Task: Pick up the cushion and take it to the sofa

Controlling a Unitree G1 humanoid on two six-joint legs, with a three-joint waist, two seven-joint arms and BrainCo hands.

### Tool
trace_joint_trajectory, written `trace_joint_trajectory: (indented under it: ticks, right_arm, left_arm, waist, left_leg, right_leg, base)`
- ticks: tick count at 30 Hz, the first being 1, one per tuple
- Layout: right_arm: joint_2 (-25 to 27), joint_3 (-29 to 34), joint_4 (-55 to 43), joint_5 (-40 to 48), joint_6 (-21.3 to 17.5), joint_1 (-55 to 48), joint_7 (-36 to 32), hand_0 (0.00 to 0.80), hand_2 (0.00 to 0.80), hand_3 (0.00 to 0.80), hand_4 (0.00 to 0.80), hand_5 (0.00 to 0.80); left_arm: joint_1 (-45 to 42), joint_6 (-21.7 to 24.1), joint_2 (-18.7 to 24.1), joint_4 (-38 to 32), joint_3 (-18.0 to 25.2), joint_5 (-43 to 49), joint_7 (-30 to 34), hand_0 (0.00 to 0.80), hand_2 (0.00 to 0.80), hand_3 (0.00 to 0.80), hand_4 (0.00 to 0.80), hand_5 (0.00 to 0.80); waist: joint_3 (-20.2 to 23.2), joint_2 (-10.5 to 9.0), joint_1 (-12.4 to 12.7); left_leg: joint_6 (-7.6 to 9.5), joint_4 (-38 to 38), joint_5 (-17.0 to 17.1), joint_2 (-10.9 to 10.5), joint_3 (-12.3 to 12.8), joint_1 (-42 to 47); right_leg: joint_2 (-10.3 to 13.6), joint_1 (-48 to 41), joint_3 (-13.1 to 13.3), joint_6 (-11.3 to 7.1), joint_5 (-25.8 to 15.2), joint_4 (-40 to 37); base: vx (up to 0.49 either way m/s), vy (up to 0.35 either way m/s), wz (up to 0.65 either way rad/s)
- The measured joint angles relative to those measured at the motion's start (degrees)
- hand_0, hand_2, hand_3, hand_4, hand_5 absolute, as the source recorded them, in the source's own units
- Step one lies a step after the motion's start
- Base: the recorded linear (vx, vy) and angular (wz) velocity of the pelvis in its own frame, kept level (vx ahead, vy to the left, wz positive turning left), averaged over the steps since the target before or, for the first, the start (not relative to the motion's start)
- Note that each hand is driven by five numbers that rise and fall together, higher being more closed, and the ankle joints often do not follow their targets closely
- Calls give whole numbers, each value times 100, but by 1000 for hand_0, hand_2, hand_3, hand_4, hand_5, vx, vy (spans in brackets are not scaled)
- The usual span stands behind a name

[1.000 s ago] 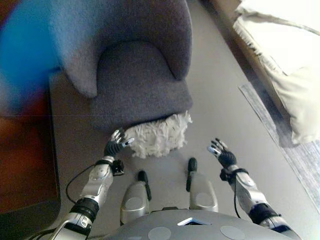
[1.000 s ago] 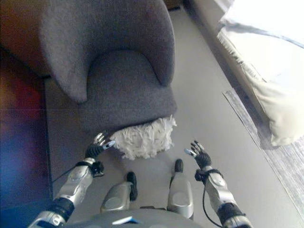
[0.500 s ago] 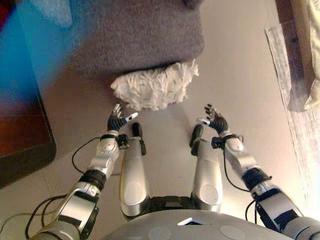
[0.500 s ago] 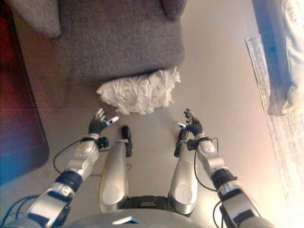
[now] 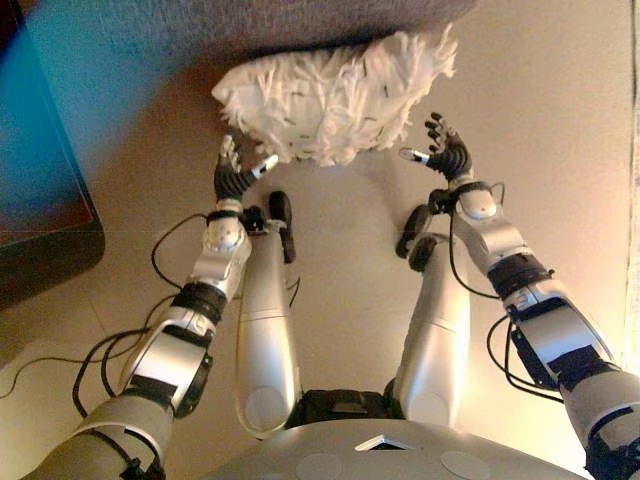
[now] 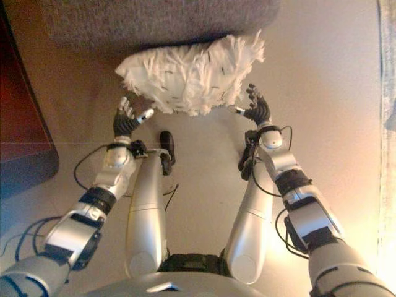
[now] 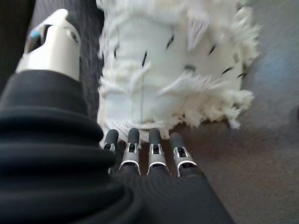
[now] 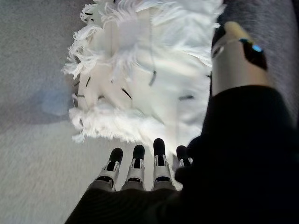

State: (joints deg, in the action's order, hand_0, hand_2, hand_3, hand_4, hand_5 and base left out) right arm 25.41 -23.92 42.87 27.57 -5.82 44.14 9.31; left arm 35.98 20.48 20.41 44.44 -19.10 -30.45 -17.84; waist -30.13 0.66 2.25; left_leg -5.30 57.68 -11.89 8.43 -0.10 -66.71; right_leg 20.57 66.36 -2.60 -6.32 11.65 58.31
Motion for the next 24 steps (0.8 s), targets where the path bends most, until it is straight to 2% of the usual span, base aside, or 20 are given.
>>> trace_joint_trajectory:
  ticks: [7, 8, 12, 19, 24]
  right_arm:
    - [49, -50, 432, 578, 231, 429, -73, 0, 0, 0, 0, 0]
    - [49, -50, 529, 655, 252, 490, -88, 0, 0, 0, 0, 0]
    - [148, -51, 692, 891, 315, 786, -87, 0, 0, 0, 0, 0]
    - [251, -49, 1265, 1265, 382, 1299, -124, 0, 0, 0, 0, 0]
    - [294, -50, 1358, 1374, 403, 1544, -141, 0, 0, 0, 0, 0]
  left_arm:
    - [246, -28, 204, 102, -20, -27, -70, 0, 0, 0, 0, 0]
    - [287, -59, 259, 107, -56, -26, -80, 0, 0, 0, 0, 0]
    - [644, -273, 428, 231, -164, -35, -88, 0, 0, 0, 0, 0]
    - [1590, -810, 570, 888, -221, -466, -50, 0, 0, 0, 0, 0]
    - [1747, -1003, 625, 1101, -222, -693, 5, 0, 0, 0, 0, 0]
  waist:
    - [-10, 24, -62]
    - [-12, 27, -132]
    - [-23, 46, -148]
    - [-26, 54, -167]
    - [-26, 53, -162]
  left_leg:
    - [-47, 1087, -204, 30, -221, -938]
    - [-68, 1240, -221, 29, -268, -1109]
    - [-84, 1735, -235, 49, -319, -1746]
    - [-64, 2109, -222, 201, -354, -2235]
    - [-70, 2222, -245, 232, -358, -2321]
  right_leg:
    - [30, 954, 236, 81, 416, 1259]
    - [26, 1110, 266, 78, 466, 1430]
    - [-49, 1813, 483, 84, 546, 1999]
    - [-140, 2315, 629, 95, 558, 2390]
    - [-115, 2399, 637, 141, 632, 2531]
  base:
    - [0, -30, 8]
    - [-21, -13, 10]
    - [-10, 2, 3]
    - [34, -17, -2]
    - [47, -18, 3]
